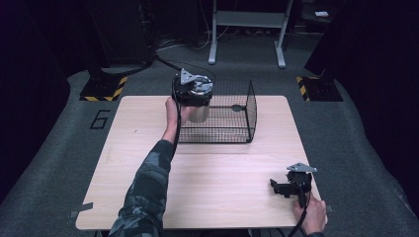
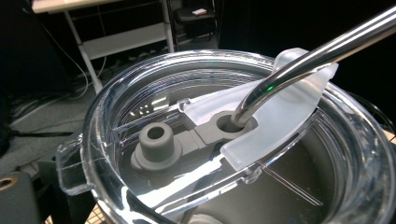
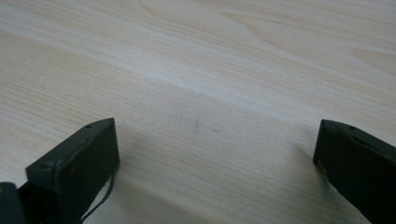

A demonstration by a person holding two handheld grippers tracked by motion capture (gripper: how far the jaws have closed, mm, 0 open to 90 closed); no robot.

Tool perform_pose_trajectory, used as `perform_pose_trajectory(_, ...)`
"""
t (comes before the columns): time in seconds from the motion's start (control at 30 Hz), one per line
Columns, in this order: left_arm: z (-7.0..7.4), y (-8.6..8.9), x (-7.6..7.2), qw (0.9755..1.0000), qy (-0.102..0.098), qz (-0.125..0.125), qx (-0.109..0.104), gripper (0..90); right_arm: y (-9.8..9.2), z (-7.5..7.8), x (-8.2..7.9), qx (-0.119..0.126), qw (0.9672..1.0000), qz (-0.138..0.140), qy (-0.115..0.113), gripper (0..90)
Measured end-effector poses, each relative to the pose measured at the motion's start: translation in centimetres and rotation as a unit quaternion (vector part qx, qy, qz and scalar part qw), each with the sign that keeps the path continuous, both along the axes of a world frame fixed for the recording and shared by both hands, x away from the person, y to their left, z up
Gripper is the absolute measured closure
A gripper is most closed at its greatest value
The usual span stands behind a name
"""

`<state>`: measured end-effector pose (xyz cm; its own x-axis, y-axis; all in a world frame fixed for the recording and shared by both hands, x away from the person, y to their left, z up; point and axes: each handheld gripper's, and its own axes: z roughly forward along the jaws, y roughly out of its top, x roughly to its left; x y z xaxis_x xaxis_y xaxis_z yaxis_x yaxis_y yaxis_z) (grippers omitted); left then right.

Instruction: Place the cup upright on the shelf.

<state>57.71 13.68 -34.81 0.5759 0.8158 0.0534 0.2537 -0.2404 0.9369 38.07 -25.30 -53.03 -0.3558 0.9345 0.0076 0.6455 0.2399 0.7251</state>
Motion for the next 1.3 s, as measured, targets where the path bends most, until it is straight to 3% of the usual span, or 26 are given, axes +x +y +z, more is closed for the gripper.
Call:
perform_pose_trajectory(0.3, -2.3, -1.1, 1.4, 0.9996, 0.026, 0.003, 0.01, 3.5, -0.1, 0.1, 0.0, -0.003, 1.0, 0.005, 0.004, 0.0)
perform_pose_trajectory(0.5, -3.6, -1.7, 1.9, 0.9991, 0.041, 0.004, 0.003, 3.5, 0.0, 0.0, 0.0, -0.003, 1.0, 0.002, 0.002, 0.0)
perform_pose_trajectory(0.77, -4.5, -2.3, 2.3, 0.9986, 0.053, 0.007, -0.001, 3.5, 0.0, 0.0, 0.0, -0.002, 1.0, 0.002, 0.001, 0.0)
perform_pose_trajectory(1.13, -5.7, -2.9, 3.0, 0.997, 0.073, 0.019, 0.017, 3.5, -0.1, 0.0, 0.0, -0.007, 1.0, 0.005, 0.002, 0.0)
perform_pose_trajectory(1.3, -6.0, -3.1, 3.1, 0.9968, 0.075, 0.021, 0.016, 3.5, -0.1, 0.0, 0.0, -0.007, 1.0, 0.005, 0.003, 0.0)
